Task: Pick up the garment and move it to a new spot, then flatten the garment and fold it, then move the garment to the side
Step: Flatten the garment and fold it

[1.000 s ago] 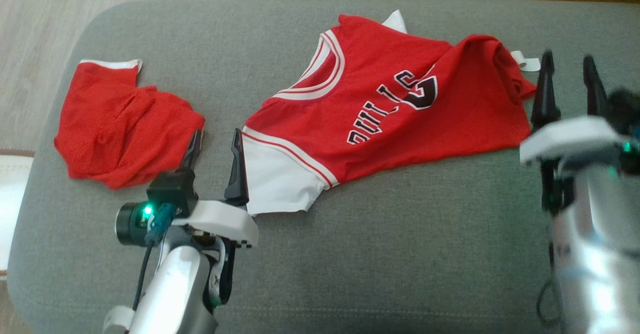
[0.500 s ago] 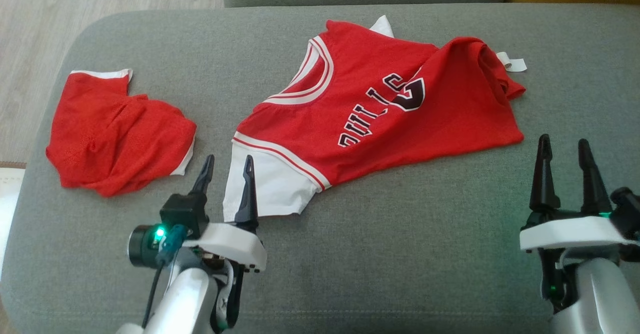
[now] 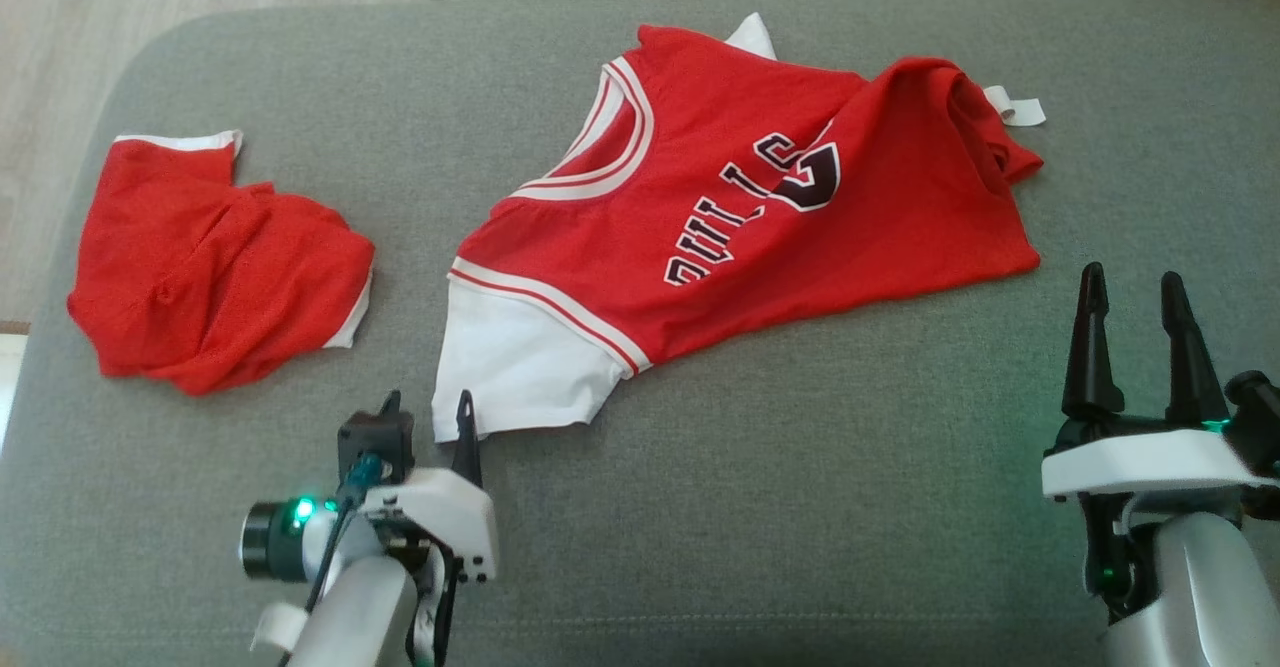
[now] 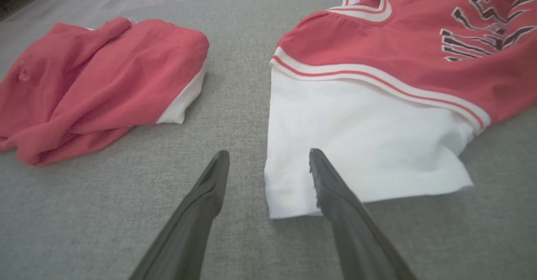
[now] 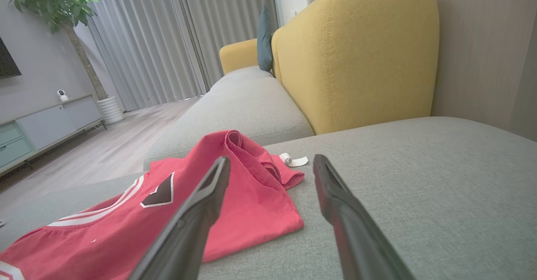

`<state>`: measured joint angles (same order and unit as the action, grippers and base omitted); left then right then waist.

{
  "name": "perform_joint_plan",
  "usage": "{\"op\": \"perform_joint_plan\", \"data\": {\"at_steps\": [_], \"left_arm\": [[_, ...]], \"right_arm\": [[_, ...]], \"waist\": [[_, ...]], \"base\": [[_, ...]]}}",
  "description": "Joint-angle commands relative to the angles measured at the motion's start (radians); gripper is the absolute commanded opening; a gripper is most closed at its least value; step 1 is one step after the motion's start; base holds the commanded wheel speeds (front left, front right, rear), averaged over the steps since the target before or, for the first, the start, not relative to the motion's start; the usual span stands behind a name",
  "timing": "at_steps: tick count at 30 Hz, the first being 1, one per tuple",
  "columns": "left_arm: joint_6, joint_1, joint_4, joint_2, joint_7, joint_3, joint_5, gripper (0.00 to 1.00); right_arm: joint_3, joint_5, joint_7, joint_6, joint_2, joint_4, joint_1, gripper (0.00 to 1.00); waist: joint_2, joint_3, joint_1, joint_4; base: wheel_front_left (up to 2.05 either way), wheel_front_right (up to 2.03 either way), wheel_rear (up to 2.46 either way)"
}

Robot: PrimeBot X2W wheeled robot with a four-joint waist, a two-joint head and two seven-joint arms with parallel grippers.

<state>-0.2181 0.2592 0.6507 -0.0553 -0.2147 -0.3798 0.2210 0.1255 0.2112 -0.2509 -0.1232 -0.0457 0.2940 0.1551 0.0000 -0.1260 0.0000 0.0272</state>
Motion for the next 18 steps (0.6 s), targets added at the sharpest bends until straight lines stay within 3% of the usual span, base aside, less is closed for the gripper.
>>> {"op": "perform_joint_plan", "data": {"at_steps": [1,9,10,11,14,18], "left_arm": [[0.006,0.053,-0.010,-0.014,0.000,0.024,-0.002,1.00],[0.038,0.104,0.114,-0.008,0.057,-0.007,0.010,1.00],[0.048,0.108,0.122,-0.007,0.059,-0.011,0.016,0.29],[0.057,0.113,0.127,-0.006,0.057,-0.016,0.020,0.00],[0.069,0.122,0.128,-0.003,0.038,-0.020,0.031,0.00],[0.049,0.145,0.083,0.000,-0.020,0.006,0.060,0.00]], "right_arm": [[-0.027,0.002,-0.011,-0.008,-0.004,-0.037,0.040,1.00],[-0.018,-0.004,-0.011,-0.008,-0.004,-0.043,0.055,1.00],[-0.015,-0.006,-0.011,-0.008,-0.004,-0.040,0.058,1.00],[-0.012,-0.011,-0.011,-0.008,-0.004,-0.032,0.061,1.00],[-0.004,-0.024,-0.008,-0.008,-0.004,-0.003,0.072,1.00],[0.014,-0.047,0.035,-0.008,-0.004,0.089,0.119,1.00]], "waist": [[0.0000,-0.005,0.0000,0.004],[0.0000,-0.025,0.0000,0.016],[0.0000,-0.027,0.0000,0.015],[0.0000,-0.030,0.0000,0.013],[0.0000,-0.034,0.0000,0.008],[0.0000,-0.049,0.0000,-0.009]], "base": [[0.00,0.00,0.00],[0.00,0.00,0.00],[0.00,0.00,0.00],[0.00,0.00,0.00],[0.00,0.00,0.00],[0.00,0.00,0.00]]}}
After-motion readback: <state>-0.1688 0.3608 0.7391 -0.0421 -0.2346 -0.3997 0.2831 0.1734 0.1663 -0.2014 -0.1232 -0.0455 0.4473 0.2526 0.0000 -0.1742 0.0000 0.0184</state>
